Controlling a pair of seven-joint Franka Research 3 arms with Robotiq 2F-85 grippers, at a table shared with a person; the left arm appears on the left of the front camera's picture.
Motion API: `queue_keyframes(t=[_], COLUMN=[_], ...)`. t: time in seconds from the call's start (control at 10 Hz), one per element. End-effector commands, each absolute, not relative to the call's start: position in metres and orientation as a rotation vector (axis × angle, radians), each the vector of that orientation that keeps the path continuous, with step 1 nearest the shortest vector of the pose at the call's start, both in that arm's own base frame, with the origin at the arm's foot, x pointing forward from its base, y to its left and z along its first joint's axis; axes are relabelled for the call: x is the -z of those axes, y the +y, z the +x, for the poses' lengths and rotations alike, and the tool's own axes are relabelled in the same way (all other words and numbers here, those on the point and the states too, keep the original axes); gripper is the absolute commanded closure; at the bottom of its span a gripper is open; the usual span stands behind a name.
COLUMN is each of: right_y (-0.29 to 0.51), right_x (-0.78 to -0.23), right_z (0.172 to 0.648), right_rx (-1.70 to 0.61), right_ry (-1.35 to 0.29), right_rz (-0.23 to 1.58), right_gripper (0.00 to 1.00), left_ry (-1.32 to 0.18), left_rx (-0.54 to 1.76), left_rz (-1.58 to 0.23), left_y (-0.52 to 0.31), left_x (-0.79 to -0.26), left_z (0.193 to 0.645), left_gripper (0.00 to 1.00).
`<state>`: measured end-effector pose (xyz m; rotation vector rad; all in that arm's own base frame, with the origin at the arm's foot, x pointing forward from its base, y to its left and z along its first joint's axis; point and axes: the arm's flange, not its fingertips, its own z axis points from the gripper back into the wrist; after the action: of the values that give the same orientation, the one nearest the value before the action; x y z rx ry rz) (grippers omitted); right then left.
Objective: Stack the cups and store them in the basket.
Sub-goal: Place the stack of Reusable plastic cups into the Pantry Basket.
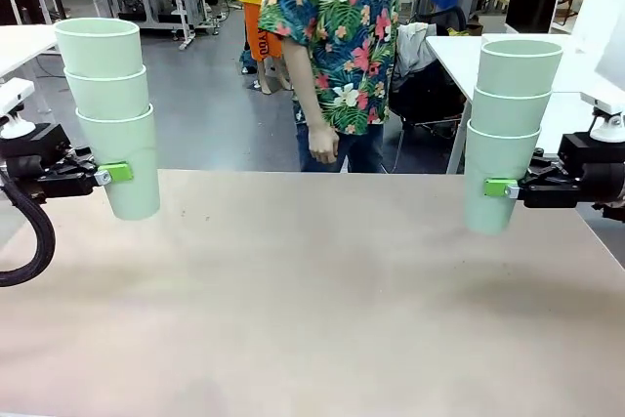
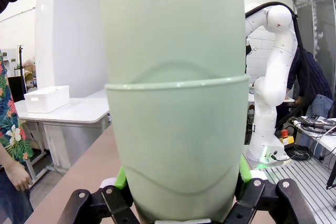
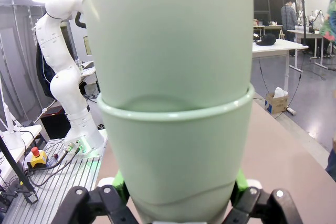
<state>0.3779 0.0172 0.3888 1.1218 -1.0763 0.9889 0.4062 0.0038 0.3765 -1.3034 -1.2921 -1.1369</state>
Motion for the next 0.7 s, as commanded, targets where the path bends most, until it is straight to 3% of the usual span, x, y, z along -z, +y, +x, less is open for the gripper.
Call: queue_keyframes(t=[0.0,0.6], right_y=[0.0175,0.0175], right_x=[-0.3919,-0.3919], right_z=[0.3776,0.3776], right_rx=[-0.995,-0.995], right_ry=[-1.081,-1.081], right_rz=[1.117,1.117], right_gripper=[0.13,0.13], left_ry=[-1.302,-1.302], left_rx=[1.144,1.144], left_rz=[-1.304,-1.304], left_y=[0.0029,0.0029], left_x=[-0.3811,-0.3811], left_z=[0.4056,0.4056], left_gripper=[0.14,0.14])
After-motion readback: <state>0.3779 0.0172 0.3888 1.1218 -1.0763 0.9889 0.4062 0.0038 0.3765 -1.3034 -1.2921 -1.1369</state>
